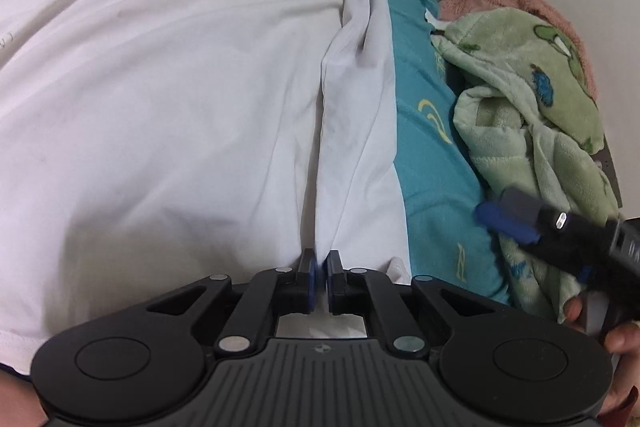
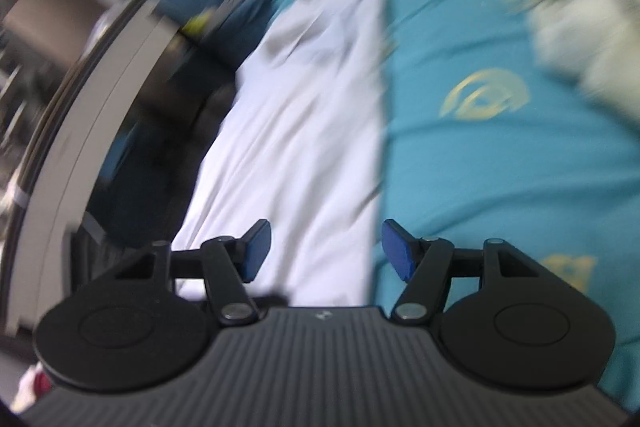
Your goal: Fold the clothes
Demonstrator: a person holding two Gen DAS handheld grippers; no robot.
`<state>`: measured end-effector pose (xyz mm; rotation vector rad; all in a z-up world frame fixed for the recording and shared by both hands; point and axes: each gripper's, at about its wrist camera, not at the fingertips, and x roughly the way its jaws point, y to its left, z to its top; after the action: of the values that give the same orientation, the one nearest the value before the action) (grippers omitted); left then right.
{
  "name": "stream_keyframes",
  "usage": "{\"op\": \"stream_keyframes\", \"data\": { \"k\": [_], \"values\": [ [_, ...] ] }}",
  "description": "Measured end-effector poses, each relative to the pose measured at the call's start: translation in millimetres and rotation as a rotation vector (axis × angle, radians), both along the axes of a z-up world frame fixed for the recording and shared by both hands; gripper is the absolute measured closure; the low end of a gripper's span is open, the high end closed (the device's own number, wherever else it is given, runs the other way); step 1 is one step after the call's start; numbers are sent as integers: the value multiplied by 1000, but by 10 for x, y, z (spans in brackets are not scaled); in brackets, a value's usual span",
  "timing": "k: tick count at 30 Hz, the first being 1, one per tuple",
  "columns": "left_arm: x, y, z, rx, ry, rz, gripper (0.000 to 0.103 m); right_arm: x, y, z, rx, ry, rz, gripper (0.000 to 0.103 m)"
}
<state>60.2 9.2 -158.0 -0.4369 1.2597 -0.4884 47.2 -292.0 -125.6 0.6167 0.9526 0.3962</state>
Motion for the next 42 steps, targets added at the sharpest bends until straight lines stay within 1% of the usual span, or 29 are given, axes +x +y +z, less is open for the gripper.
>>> {"op": "stream_keyframes", "data": {
  "k": [1,2,3,4,5,7,11,13,16,17,22,26,28,29,31,32,35,37,39,40,42],
  "values": [
    [-3,28,15,-3,-7,7,92,15,102,-27,-7,5,32,38],
    [-10,51,35,-5,-15,11,87,31,203,-54,-15,9,63,39],
    [-20,73,57,-5,-26,15,85,46,304,-81,-23,13,94,39],
    [-30,95,81,-4,-37,21,84,61,406,-108,-32,18,125,39],
    [-35,120,103,-3,-47,27,84,76,453,-132,-34,25,138,39],
    [-33,178,141,-1,-64,43,77,115,508,-189,-45,46,143,40],
    [-6,258,213,-9,-97,85,73,204,478,-412,-44,165,133,40],
    [20,269,247,-7,-117,97,73,194,502,-461,-39,192,149,40],
    [15,310,316,-15,-147,111,70,126,571,-432,-23,241,196,40],
    [7,334,338,-19,-155,117,70,81,617,-405,-31,256,222,40],
    [11,497,427,-69,-176,170,68,-224,966,-186,-143,236,362,40],
    [19,556,492,-64,-208,184,67,-474,1285,-34,-334,196,449,39],
    [10,579,517,-50,-229,185,64,-578,1343,85,-398,145,488,39],
    [7,592,526,-42,-236,189,61,-635,1373,158,-453,110,493,41],
    [5,615,544,-27,-249,196,59,-671,1317,276,-527,41,465,41],
    [11,617,554,-20,-254,201,58,-668,1274,342,-531,11,436,41],
    [15,594,606,23,-296,209,55,-470,1012,526,-443,-73,316,40],
    [6,546,649,65,-342,207,48,-267,813,619,-435,-123,189,40],
    [6,474,683,112,-387,205,45,-28,630,623,-406,-147,35,40],
    [15,432,694,137,-405,204,45,91,539,624,-390,-159,-42,40],
    [77,335,703,184,-430,196,44,217,423,543,-402,-189,-168,40]
  ]
}}
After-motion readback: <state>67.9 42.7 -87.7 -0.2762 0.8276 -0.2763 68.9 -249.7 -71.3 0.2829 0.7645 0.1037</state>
